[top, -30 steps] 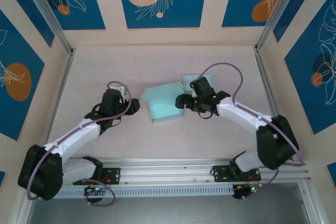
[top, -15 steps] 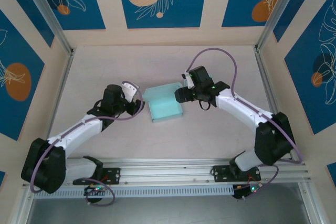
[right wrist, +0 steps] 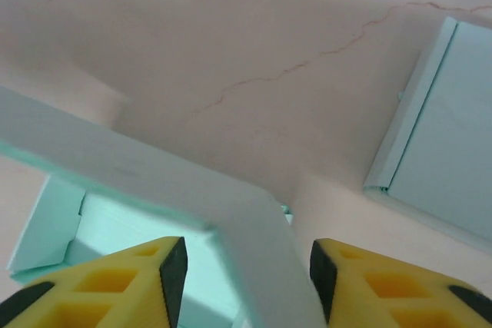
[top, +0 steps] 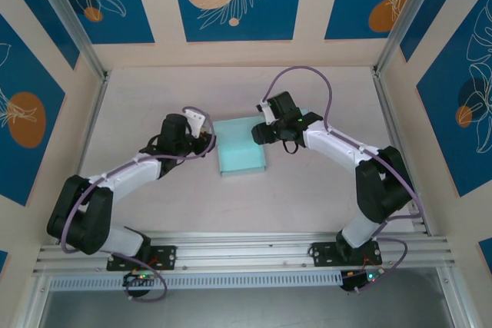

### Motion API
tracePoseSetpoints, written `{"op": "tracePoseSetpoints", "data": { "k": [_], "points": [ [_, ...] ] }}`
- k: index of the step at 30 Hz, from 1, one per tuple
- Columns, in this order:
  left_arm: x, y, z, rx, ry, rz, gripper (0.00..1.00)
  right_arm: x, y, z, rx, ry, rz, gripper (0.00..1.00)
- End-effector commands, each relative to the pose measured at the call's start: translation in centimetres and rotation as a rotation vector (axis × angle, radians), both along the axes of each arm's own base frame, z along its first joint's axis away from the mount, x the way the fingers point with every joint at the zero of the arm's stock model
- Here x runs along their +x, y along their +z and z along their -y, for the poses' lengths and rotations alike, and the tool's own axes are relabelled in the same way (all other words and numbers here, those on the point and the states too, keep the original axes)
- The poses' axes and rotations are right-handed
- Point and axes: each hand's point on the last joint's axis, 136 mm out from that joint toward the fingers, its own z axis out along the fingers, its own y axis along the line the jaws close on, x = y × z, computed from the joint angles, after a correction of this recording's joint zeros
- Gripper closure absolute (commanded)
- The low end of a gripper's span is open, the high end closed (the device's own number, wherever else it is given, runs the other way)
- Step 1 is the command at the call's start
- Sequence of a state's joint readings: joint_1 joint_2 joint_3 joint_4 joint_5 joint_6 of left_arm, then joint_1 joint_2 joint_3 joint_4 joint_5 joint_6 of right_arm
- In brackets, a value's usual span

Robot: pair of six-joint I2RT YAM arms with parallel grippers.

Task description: Fold the paper box

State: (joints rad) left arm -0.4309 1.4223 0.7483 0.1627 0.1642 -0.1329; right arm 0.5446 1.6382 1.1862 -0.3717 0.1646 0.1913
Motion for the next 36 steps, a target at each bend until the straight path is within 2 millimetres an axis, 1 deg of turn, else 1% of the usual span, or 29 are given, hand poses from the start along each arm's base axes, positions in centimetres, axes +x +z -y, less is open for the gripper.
{"op": "tracePoseSetpoints", "data": {
  "k": [1, 4, 9, 12, 14, 17, 20, 25, 28, 33, 36],
  "points": [
    [0.8, 1.0, 0.8, -0.037, 0.036, 0.004, 0.72, 0.3, 0.7, -1.1, 0.042, -0.013, 0.014, 0.61],
    [0.9, 0.9, 1.0, -0.051, 0.071, -0.019, 0.76, 0.3, 0.7, -1.2, 0.029, -0.042, 0.026, 0.70],
    [0.9, 1.4, 2.3, -0.141, 0.095, -0.036, 0.83, 0.3, 0.7, -1.7, 0.007, -0.089, 0.063, 0.85],
    [0.8, 2.0, 3.2, -0.185, 0.085, -0.039, 0.86, 0.1, 0.6, -2.2, 0.009, -0.105, 0.085, 0.91],
    [0.7, 2.3, 3.6, -0.192, 0.083, -0.041, 0.86, 0.1, 0.5, -2.2, 0.006, -0.118, 0.099, 0.94],
    [0.7, 1.8, 3.5, -0.184, 0.113, -0.039, 0.88, 0.0, 0.3, -2.4, 0.013, -0.131, 0.117, 0.99],
    [0.4, 1.2, 3.0, -0.200, 0.148, -0.046, 0.92, -0.2, 0.0, -2.2, 0.017, -0.154, 0.133, 1.00],
    [-0.9, -0.2, 2.1, -0.194, 0.178, -0.067, 0.99, -1.3, -0.2, -2.7, 0.031, -0.163, 0.188, 1.00],
    [-1.9, -0.8, 1.9, -0.214, 0.182, -0.085, 1.00, -2.3, -0.4, -2.9, 0.037, -0.174, 0.220, 1.00],
    [-3.5, -1.6, 2.2, -0.248, 0.177, -0.114, 1.00, -3.9, -1.4, -2.8, 0.065, -0.219, 0.251, 1.00],
    [-4.5, -2.4, 2.0, -0.256, 0.186, -0.132, 1.00, -5.4, -2.2, -3.5, 0.082, -0.228, 0.266, 1.00]
  ]
}}
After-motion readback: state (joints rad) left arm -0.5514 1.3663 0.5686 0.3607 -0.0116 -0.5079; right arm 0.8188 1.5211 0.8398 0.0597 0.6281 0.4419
